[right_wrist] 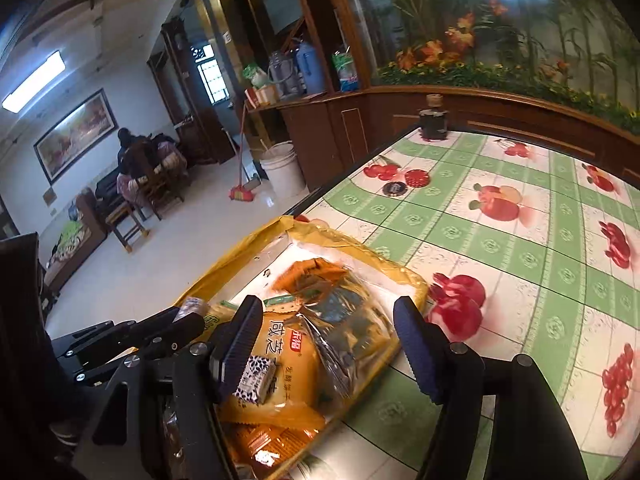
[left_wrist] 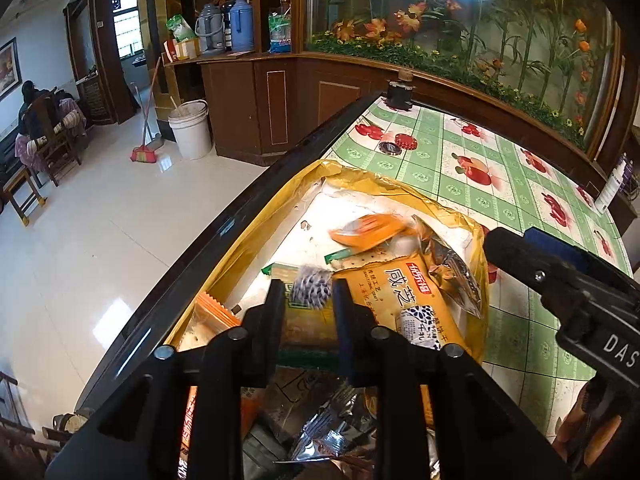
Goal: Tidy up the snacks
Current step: 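Withdraw both grippers from the tray and pull back from the table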
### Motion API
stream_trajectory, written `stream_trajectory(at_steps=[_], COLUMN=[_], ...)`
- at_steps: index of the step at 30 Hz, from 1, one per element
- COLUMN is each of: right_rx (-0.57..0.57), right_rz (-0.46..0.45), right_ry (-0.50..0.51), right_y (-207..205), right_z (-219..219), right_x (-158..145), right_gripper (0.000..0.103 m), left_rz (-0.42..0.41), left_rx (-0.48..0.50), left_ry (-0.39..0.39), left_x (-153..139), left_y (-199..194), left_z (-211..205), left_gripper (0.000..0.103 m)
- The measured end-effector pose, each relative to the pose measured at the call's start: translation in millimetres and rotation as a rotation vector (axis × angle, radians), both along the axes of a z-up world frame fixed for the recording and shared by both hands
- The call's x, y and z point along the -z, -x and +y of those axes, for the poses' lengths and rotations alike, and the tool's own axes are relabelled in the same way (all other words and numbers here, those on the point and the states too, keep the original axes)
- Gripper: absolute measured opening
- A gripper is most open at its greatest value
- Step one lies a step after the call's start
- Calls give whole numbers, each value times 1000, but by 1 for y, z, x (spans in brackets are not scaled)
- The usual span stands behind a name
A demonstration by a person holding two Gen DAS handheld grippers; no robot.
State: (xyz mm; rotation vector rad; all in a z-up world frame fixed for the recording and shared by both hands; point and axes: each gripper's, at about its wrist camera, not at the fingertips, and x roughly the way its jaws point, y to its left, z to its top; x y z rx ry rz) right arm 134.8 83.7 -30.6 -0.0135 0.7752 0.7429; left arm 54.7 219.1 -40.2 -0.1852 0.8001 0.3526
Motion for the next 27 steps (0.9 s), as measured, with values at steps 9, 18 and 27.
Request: stream_trajectory(at_steps=[9,18,27], right_rx=[29,36,29], right_rz=[-7,-33,-69], right_ry=[-45,-85,-126], right_y=[17,44,78], right_z=[-28,-49,-69], right_x=[-12,-27,-42], right_gripper=[70,73,79], left_rz=[-46,-166,-223], left_rx=[-26,-84,-99], left_ry=[-23,-91,-129], left_x=[-17,-45,-64], left_y=[23,63,92], left_z=[-10,-23,-42], left_gripper=[52,82,82])
